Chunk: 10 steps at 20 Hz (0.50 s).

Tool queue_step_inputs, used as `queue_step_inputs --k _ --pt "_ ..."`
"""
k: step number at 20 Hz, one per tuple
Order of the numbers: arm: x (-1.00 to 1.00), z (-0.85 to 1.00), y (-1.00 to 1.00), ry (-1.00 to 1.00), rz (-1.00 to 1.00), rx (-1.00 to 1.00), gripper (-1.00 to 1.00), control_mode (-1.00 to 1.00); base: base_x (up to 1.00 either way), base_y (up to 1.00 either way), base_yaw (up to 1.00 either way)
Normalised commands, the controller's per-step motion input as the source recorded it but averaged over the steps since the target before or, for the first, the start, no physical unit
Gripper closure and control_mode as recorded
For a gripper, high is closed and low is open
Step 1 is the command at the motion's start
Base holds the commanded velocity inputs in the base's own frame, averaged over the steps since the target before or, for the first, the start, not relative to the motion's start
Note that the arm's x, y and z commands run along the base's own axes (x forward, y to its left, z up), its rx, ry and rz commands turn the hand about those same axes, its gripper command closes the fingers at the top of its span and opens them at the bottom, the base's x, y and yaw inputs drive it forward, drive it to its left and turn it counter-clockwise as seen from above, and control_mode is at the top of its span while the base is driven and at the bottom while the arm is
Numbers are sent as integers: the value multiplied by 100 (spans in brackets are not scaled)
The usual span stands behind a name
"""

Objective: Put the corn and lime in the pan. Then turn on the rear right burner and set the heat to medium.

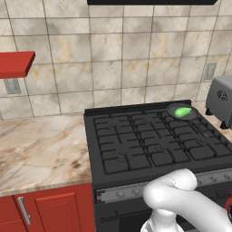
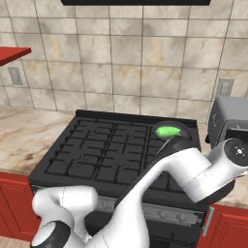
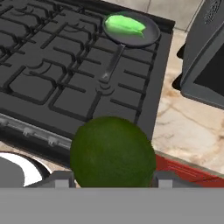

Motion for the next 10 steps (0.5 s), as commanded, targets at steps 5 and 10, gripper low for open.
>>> queue_step_inputs --k 5,10 --pt "2 14 57 27 0 0 100 -100 0 0 0" --pt "25 21 58 30 -4 0 100 -100 0 0 0"
